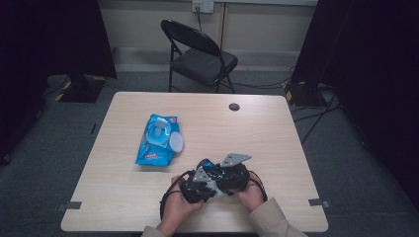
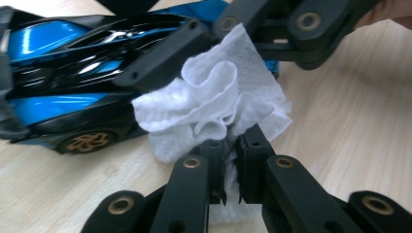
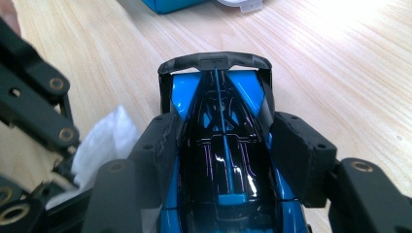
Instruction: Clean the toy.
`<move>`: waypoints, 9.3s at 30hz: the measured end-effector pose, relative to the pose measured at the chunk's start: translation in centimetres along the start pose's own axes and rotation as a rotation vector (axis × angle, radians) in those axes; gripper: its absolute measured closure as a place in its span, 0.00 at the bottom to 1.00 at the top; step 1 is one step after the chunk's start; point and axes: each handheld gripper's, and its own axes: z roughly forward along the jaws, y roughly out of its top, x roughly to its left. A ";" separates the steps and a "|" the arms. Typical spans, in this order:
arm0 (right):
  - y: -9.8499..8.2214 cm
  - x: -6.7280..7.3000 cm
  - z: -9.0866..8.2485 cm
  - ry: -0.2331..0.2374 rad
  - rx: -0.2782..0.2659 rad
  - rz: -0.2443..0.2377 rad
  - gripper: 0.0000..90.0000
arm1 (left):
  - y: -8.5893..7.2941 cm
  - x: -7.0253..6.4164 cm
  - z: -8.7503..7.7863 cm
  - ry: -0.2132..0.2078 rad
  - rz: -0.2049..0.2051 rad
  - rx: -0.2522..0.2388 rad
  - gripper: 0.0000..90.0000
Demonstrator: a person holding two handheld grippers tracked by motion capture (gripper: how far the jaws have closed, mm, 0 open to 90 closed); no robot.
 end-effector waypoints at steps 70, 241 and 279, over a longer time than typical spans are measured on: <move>-0.1 0.0 0.0 0.002 -0.005 0.006 0.48 | -0.5 4.9 -8.5 0.109 -0.096 -0.160 0.93; -4.2 -3.5 -11.1 -0.133 -0.082 0.213 0.40 | 7.2 -0.7 0.1 -0.028 0.190 -0.117 0.37; -5.8 -1.7 -8.8 -0.059 0.025 0.190 0.41 | 3.6 4.4 1.3 0.026 0.209 -0.054 0.17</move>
